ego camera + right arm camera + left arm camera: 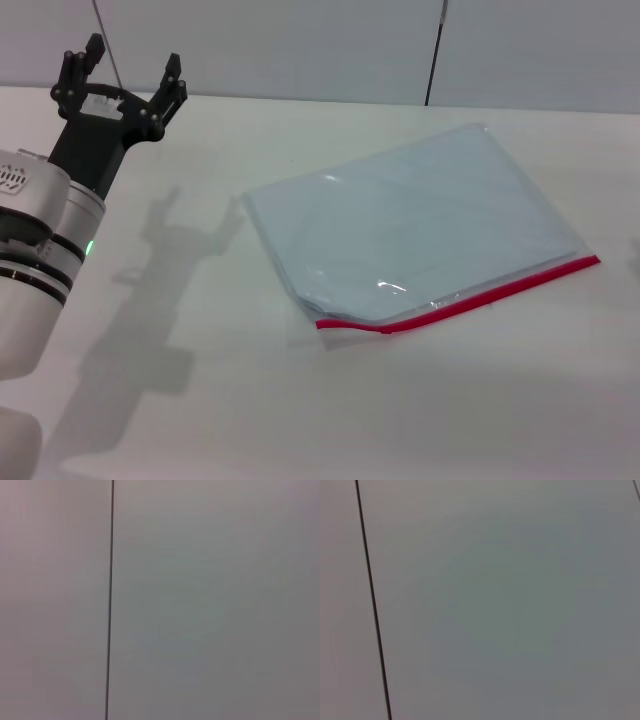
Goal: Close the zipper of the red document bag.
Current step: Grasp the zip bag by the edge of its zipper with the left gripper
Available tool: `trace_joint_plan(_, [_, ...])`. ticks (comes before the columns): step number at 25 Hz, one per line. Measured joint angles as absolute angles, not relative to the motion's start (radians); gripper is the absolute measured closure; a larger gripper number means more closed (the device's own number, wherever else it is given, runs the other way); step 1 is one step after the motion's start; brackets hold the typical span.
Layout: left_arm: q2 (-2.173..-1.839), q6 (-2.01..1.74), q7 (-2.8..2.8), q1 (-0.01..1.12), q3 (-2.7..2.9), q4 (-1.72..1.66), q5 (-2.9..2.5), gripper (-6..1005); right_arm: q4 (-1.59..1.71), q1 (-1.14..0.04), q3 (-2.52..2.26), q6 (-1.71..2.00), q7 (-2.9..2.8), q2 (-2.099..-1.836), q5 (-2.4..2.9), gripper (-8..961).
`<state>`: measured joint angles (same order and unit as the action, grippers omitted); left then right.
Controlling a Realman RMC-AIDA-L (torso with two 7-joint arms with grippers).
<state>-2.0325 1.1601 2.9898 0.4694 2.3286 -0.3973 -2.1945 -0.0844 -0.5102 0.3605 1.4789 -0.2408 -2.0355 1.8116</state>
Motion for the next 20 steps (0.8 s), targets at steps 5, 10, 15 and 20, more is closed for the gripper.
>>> trace_joint_plan(5, [-2.033, 1.163, 2.99, 0.469, 2.329, -0.397, -2.194, 109, -0.082, -0.508, 0.36, 1.479, -0.241, -2.035, 1.812, 165])
trace_joint_plan(10, [-2.032, 1.159, 2.989, 0.479, 2.355, -0.393, -2.202, 108, -0.082, -0.509, 0.36, 1.479, -0.241, -2.036, 1.812, 165])
trace_joint_plan(15, [-2.03, 1.154, 2.981, 0.489, 2.401, -0.397, -2.207, 108, -0.079, -0.509, 0.36, 1.479, -0.241, -2.036, 1.812, 165])
trace_joint_plan(20, [-2.024, 1.109, 2.918, 0.531, 2.521, -0.428, -2.209, 110, -0.075, -0.504, 0.361, 1.476, -0.241, -2.036, 1.812, 165])
